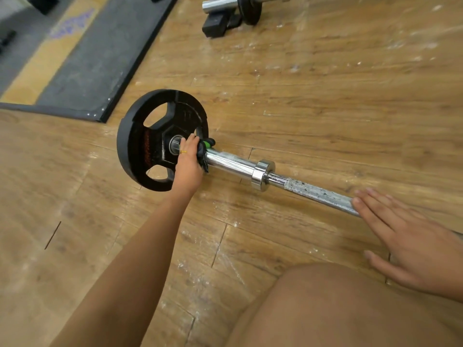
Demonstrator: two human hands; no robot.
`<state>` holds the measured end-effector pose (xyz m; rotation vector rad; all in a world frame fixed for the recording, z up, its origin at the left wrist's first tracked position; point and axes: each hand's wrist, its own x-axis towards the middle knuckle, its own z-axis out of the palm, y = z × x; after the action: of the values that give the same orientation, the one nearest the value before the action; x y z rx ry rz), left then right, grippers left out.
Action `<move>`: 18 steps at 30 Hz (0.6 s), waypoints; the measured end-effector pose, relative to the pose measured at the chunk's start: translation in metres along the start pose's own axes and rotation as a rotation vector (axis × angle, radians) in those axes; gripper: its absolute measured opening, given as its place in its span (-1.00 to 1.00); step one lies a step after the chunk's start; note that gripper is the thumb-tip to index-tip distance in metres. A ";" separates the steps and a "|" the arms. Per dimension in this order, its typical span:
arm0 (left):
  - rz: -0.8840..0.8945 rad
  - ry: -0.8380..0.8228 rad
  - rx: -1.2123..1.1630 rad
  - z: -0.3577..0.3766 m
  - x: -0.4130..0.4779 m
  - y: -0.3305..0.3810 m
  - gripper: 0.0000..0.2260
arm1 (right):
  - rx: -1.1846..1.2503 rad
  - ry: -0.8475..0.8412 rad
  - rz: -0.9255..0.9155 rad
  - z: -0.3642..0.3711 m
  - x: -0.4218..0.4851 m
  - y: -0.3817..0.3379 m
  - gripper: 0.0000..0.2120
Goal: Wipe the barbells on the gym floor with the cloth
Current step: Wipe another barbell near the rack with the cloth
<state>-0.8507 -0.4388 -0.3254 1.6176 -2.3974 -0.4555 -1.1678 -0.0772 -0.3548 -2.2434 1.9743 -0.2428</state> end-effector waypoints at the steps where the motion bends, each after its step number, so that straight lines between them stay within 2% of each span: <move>1: 0.000 0.006 0.003 0.001 0.000 0.001 -0.25 | 0.000 -0.004 -0.006 0.000 0.000 0.001 -0.20; 7: -0.040 -0.003 0.025 0.002 0.001 0.009 -0.24 | -0.010 -0.048 -0.024 -0.005 -0.002 0.006 -0.21; 10: 0.014 -0.020 0.061 0.005 -0.009 0.017 -0.27 | -0.008 -0.045 -0.008 -0.004 -0.002 0.005 -0.21; 16: 0.023 -0.187 0.129 -0.016 0.004 0.022 -0.28 | -0.021 -0.040 0.016 -0.008 0.002 0.005 -0.21; 18: 0.018 -0.194 0.119 -0.017 0.007 0.029 -0.29 | -0.037 -0.044 0.026 -0.010 0.003 0.007 -0.21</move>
<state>-0.8726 -0.4377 -0.2992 1.6691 -2.6250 -0.4959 -1.1763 -0.0809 -0.3467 -2.2238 2.0000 -0.1531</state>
